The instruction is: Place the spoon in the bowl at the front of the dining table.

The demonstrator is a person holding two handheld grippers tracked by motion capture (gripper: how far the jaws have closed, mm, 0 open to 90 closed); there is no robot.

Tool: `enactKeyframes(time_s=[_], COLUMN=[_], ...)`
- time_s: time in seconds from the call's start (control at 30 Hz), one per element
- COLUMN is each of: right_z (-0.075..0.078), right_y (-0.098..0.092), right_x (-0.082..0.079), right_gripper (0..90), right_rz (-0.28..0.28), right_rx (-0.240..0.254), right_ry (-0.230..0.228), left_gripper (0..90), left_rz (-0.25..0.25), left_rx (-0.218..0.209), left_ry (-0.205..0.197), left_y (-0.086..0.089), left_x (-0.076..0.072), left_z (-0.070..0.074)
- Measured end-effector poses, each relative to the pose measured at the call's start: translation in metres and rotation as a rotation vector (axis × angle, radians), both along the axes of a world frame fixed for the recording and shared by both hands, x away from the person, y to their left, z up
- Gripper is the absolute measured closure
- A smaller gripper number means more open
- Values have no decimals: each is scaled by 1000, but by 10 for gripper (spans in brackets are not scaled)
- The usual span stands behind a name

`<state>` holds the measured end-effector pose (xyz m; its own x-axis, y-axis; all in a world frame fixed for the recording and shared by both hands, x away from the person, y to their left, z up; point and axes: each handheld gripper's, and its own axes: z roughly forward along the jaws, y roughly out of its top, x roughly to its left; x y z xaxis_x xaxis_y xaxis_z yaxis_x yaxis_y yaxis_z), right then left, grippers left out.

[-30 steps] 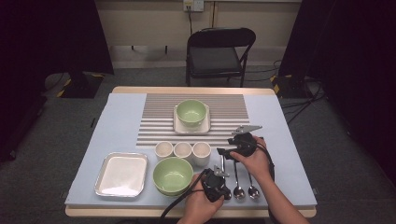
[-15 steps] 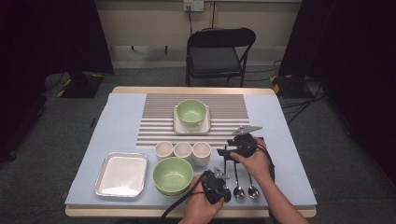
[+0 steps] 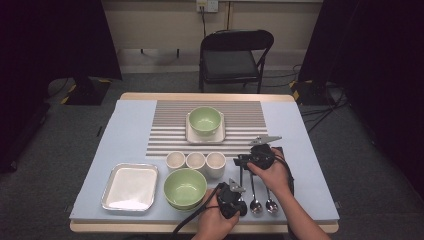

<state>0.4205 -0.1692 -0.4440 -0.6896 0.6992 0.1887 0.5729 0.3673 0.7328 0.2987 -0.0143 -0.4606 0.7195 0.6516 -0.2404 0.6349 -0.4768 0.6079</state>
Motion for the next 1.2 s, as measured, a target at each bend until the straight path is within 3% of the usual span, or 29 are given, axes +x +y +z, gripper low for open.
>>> enactKeyframes(time_s=[0.2, 0.27, 0.37, 0.4, 0.67, 0.8, 0.87, 1.2], right_z=[2, 2, 1, 1, 7, 14, 16, 28], right_y=[-2, -4, -7, -8, -10, -10, -11, -16], right_x=[0, 1, 2, 2, 6, 7, 8, 11], right_gripper=[772, 803, 827, 837, 900, 900, 900, 900], right_rz=[-19, -25, -35, -39, -44, -47, -45, -57], right_rx=[78, 115, 171, 194, 404, 403, 434, 467], right_ry=[27, 51, 80, 92, 168, 155, 161, 153], left_gripper=[900, 818, 673, 662, 383, 309, 294, 277], left_rz=[5, -5, -4, -7, -11, -30, -29, -24], left_rx=[9, 15, -27, -22, -142, -152, -146, -144], left_ry=[-13, -24, -50, -48, -104, -121, -125, -113], left_y=[1, 0, 0, 1, 8, 13, 15, 25], left_x=[0, -2, -4, -4, -3, 0, 1, 8], left_z=[3, 7, 14, 17, 33, 39, 42, 53])
